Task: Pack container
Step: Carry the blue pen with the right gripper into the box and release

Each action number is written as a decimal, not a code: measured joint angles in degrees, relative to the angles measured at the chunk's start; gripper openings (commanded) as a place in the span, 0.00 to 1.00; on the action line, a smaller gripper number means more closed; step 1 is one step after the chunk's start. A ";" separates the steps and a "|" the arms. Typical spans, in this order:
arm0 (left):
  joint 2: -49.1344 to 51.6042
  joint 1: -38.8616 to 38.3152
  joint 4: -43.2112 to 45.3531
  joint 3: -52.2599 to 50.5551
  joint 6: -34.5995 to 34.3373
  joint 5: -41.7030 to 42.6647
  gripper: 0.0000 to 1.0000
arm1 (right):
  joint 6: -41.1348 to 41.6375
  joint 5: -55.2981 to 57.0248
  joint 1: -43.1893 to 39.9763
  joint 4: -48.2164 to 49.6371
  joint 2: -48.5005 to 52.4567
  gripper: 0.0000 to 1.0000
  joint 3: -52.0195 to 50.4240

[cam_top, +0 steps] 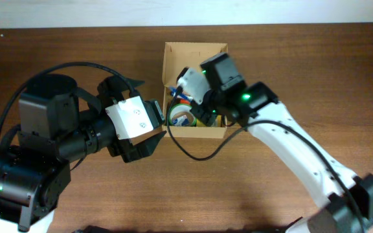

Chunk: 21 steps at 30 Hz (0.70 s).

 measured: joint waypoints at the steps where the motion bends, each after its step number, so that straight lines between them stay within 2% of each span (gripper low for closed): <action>1: 0.00 0.00 0.00 0.00 0.00 -0.02 1.00 | -2.32 -0.11 0.37 -0.37 1.73 0.04 -0.02; 7: 0.00 0.00 0.00 0.00 0.00 -0.02 1.00 | -12.20 -0.04 0.68 -0.96 9.86 0.04 -0.02; 15: 0.00 0.00 0.00 0.00 0.00 -0.02 1.00 | -22.21 4.33 0.74 -2.25 11.43 0.04 -0.02; 16: 0.00 0.00 0.00 0.00 0.00 -0.02 1.00 | -22.95 4.70 0.74 -2.32 11.43 0.15 -0.02; 17: 0.00 0.00 0.00 0.00 0.00 -0.02 1.00 | -23.52 5.03 0.74 -2.32 11.43 0.34 -0.02; 18: 0.00 0.00 0.00 0.00 0.00 0.00 1.00 | -23.85 5.18 0.74 -2.36 11.43 0.38 -0.02; 21: 0.00 0.00 0.00 0.00 0.00 0.00 1.00 | -24.20 5.40 0.74 -2.45 11.43 0.40 -0.02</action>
